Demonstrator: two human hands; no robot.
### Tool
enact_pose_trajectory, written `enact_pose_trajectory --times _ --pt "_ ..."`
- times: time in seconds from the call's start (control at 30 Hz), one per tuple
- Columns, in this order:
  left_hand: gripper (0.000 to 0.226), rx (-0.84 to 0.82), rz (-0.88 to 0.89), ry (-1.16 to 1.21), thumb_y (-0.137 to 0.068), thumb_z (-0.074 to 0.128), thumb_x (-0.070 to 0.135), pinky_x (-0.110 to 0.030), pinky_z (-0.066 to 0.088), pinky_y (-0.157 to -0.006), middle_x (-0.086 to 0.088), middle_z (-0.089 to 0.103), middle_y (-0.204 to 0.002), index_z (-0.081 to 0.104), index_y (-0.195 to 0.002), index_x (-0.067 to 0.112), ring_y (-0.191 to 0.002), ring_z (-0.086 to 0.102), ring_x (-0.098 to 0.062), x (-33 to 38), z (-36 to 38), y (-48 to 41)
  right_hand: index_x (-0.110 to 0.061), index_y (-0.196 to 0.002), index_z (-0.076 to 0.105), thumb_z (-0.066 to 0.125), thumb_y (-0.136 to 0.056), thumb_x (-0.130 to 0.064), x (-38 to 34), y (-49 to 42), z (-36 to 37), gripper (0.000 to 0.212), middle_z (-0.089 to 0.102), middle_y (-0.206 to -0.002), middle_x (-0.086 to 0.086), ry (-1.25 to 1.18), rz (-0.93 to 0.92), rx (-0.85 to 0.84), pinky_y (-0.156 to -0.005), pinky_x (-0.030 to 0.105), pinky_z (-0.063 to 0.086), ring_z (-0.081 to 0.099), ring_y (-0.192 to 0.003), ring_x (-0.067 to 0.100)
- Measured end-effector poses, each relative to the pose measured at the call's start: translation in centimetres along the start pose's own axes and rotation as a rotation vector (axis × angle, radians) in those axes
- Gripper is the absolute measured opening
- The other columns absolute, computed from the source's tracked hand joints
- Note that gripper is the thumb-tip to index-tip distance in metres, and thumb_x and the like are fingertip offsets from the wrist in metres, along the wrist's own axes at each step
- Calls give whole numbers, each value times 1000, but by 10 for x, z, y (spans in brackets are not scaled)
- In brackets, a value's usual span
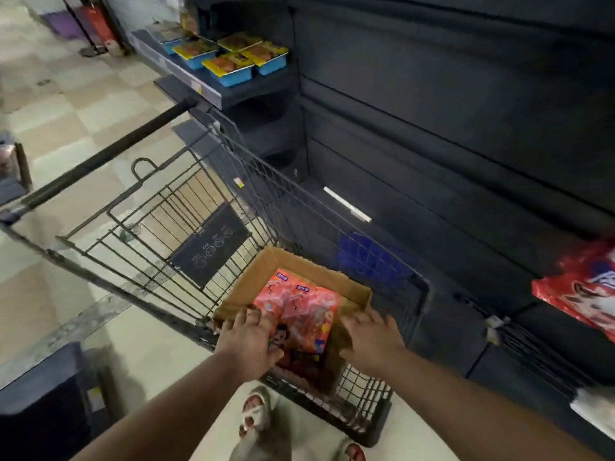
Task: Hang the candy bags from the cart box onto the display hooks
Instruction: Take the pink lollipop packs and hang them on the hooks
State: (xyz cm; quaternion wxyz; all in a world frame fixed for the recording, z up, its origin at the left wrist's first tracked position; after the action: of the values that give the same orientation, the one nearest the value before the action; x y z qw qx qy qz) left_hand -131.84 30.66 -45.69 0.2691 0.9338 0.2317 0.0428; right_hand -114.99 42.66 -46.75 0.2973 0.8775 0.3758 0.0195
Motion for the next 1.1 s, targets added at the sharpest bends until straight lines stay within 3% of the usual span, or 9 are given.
enact_pose_trajectory --times 0.3,0.4,0.6,0.73,0.87,1.0,1.1 --pt "89 -199 144 -71 -89 47 59 -51 19 -116 -11 12 -161 0 -155 23 -148 12 -34 -23 42 -86 -23 -143 31 47 -91 -42 4 -45 28 58 36 -149 7 -22 148 -111 -114 48 17 28 -140 29" --pt "86 -251 200 -82 -88 50 57 -50 19 -118 -9 17 -160 7 -155 24 -147 15 -34 -41 52 -120 -22 -142 32 43 -94 -39 -6 -67 41 52 40 -146 6 -87 206 -168 -107 43 31 40 -133 28" --pt "75 -292 235 -91 -86 53 56 -45 26 -115 -6 31 -153 24 -150 28 -141 29 -31 -79 76 -189 -21 -142 32 44 -94 -37 -22 -120 85 52 41 -144 6 -200 337 -251 -96 38 44 50 -124 29" --pt "76 -339 207 -79 -86 53 57 -45 28 -111 -8 34 -152 24 -149 27 -139 32 -33 -94 102 -227 -25 -141 33 45 -91 -29 -24 -155 116 52 39 -145 6 -245 426 -324 -98 40 41 46 -127 30" --pt "80 -419 156 3 -86 52 59 -48 31 -109 -8 33 -154 17 -150 29 -139 34 -33 -104 134 -257 -27 -143 32 52 -91 -32 -19 -181 146 56 45 -139 6 -455 501 -332 -99 38 46 48 -125 29" --pt "77 -480 104 121 -88 54 56 -44 40 -106 -11 35 -152 20 -150 26 -135 40 -35 -108 164 -277 -23 -145 29 55 -92 -32 -12 -194 175 60 41 -144 10 -617 641 -343 -99 39 46 48 -127 31" --pt "74 -481 40 237 -90 56 50 -45 38 -108 -15 30 -152 25 -149 18 -135 38 -38 -105 177 -289 -21 -141 35 59 -91 -28 -7 -199 196 56 50 -136 10 -743 738 -303 -95 38 48 54 -119 31"
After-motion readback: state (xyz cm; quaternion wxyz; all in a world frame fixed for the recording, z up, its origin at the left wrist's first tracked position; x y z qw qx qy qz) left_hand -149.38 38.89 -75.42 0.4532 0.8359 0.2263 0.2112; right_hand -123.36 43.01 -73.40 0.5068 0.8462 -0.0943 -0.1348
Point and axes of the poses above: each hand's wrist, its own y-axis away from the middle knuckle, its own z-axis out of the palm, x = y × z, the point moved 7 cm from there along -y, towards the middle knuckle
